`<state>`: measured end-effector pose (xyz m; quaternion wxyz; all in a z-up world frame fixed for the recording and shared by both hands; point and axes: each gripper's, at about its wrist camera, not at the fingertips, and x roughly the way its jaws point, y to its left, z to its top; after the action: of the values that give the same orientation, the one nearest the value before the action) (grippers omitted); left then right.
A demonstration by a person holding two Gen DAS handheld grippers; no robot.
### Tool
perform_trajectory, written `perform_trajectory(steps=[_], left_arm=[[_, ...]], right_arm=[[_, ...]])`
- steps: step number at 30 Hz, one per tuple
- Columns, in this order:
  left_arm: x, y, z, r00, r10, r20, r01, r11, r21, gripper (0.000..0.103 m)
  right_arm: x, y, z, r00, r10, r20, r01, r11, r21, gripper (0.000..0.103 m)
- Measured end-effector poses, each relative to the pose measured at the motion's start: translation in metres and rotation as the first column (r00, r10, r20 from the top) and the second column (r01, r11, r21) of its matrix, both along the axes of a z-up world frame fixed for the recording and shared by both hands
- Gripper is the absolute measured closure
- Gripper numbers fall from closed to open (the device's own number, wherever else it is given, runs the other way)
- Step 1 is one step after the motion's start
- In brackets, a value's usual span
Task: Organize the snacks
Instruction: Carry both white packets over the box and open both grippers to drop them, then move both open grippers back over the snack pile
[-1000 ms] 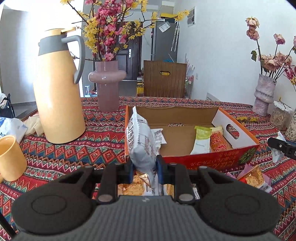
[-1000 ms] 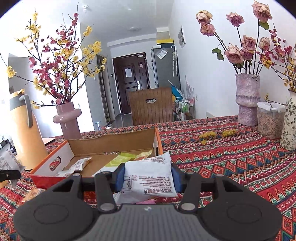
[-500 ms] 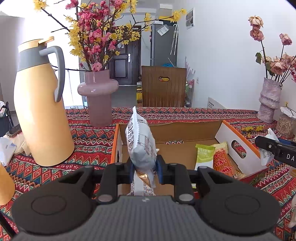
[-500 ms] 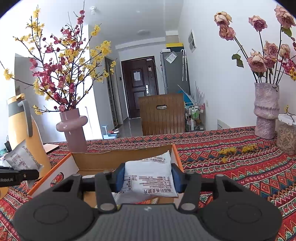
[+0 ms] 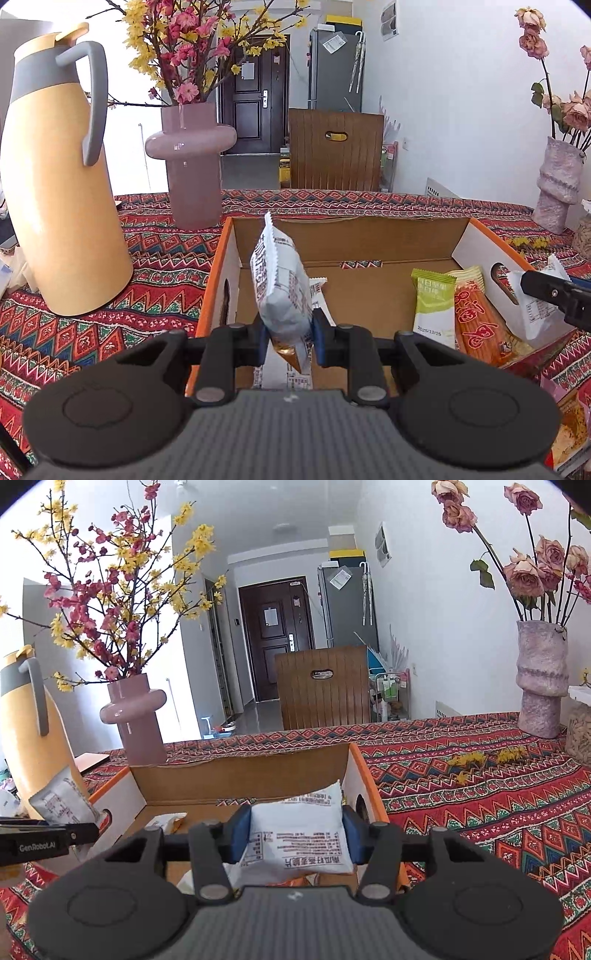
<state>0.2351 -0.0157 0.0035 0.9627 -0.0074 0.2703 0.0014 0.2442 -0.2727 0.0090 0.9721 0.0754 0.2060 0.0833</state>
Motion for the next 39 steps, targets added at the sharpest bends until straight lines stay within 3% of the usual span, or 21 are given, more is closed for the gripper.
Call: perform_trajectory(steps=[3, 5, 7, 9, 10, 11, 12, 24, 39], left_arm=[[-0.003, 0.001, 0.0, 1.0, 0.002, 0.009, -0.002, 1.0, -0.007, 0.077], [-0.005, 0.001, 0.001, 1.0, 0.002, 0.021, -0.001, 1.0, -0.01, 0.069], [-0.009, 0.0, 0.003, 0.999, 0.012, 0.043, -0.012, 1.0, -0.006, 0.035], [-0.014, -0.001, 0.006, 0.997, 0.035, 0.075, -0.035, 0.999, -0.004, 0.006], [-0.017, -0.001, 0.008, 0.995, 0.044, 0.092, -0.044, 0.999, -0.004, 0.0], [-0.019, 0.0, 0.009, 0.993, 0.049, 0.104, -0.049, 0.999, -0.009, 0.0], [-0.02, 0.0, 0.01, 0.993, 0.046, 0.108, -0.045, 0.999, -0.016, 0.0], [-0.022, 0.002, 0.014, 0.992, 0.056, 0.117, -0.052, 0.998, -0.033, 0.0], [-0.074, 0.004, 0.039, 0.987, 0.046, 0.151, -0.044, 0.999, -0.017, 0.0]], right_arm=[[-0.002, -0.001, 0.0, 1.0, 0.008, -0.001, -0.008, 1.0, 0.006, 0.053], [-0.003, 0.0, 0.0, 1.0, 0.009, 0.004, -0.009, 1.0, 0.008, 0.053], [-0.005, -0.002, 0.001, 1.0, 0.005, 0.009, -0.005, 1.0, 0.015, 0.048], [-0.006, -0.004, 0.001, 1.0, -0.012, 0.014, 0.011, 1.0, 0.027, 0.016], [-0.006, -0.006, 0.001, 1.0, -0.021, 0.018, 0.021, 0.999, 0.031, 0.009], [-0.007, -0.007, 0.002, 0.999, -0.03, 0.023, 0.029, 0.999, 0.038, 0.002], [-0.007, -0.009, 0.002, 0.999, -0.034, 0.025, 0.033, 0.998, 0.045, 0.002], [-0.008, -0.01, 0.005, 0.998, -0.038, 0.04, 0.036, 0.999, 0.041, 0.0], [-0.064, -0.01, 0.026, 0.998, -0.029, 0.058, 0.029, 1.0, 0.008, 0.0]])
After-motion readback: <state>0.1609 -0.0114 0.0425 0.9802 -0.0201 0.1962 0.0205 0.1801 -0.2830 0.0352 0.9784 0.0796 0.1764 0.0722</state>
